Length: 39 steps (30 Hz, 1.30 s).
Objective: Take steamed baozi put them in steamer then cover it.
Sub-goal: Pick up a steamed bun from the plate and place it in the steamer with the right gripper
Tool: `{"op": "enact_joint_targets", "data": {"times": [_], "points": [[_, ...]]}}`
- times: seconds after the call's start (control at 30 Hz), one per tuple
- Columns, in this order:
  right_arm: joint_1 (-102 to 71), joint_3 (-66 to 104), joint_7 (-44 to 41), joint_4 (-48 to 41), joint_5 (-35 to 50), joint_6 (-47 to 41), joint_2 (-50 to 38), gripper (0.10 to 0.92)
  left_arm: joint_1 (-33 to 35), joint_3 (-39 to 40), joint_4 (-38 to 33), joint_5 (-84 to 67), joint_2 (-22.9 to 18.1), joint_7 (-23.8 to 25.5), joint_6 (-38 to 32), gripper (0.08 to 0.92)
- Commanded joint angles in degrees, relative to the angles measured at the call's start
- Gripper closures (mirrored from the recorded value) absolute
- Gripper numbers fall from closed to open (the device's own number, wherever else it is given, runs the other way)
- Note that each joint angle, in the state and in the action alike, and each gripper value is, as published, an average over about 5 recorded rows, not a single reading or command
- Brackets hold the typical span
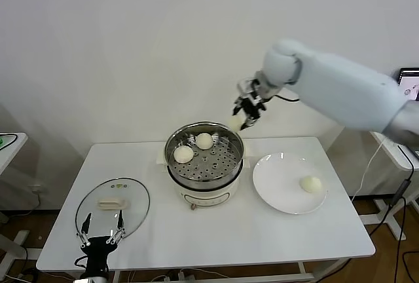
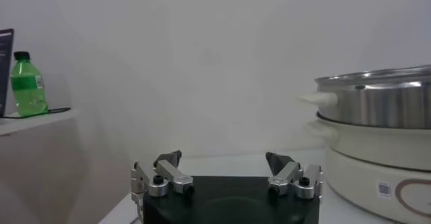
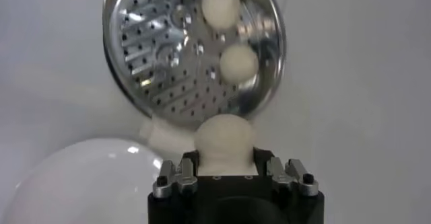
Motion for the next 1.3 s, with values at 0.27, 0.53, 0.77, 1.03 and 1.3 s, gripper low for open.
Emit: {"op": "enact_joint_targets", "data": {"times": [0.27,0.53,0.77,1.03,1.3], "points": [[-6.2,-2.5,3.9,1.8,-12.0,13.8,6.3,0.507,0.6,-1.0,0.1,0.1,-0.4,0.0,-0.3,0.177],[-7.3,-4.9,5.3,2.8,-12.6,17.4,5.9,0.508,0.6,-0.8,0.5,0.5,-1.0,-0.1,-0.4,0.177],[-7.2,-7.8,7.3,2.3,-11.1,20.0,6.6,0.506,0.6,-0.9,0.6,0.4,-1.3,-0.1,-0.6,0.177],[-7.0,-9.1,8.9,0.3,-14.9,23.9,7.6,0.504,0.3,-0.7,0.8,0.4,-1.5,-0.2,-0.6,0.177],[-6.9,-9.6,10.1,-0.2,-16.8,26.3,8.0,0.503,0.3,-0.6,1.0,0.4,-1.6,-0.2,-0.8,0.177]]}}
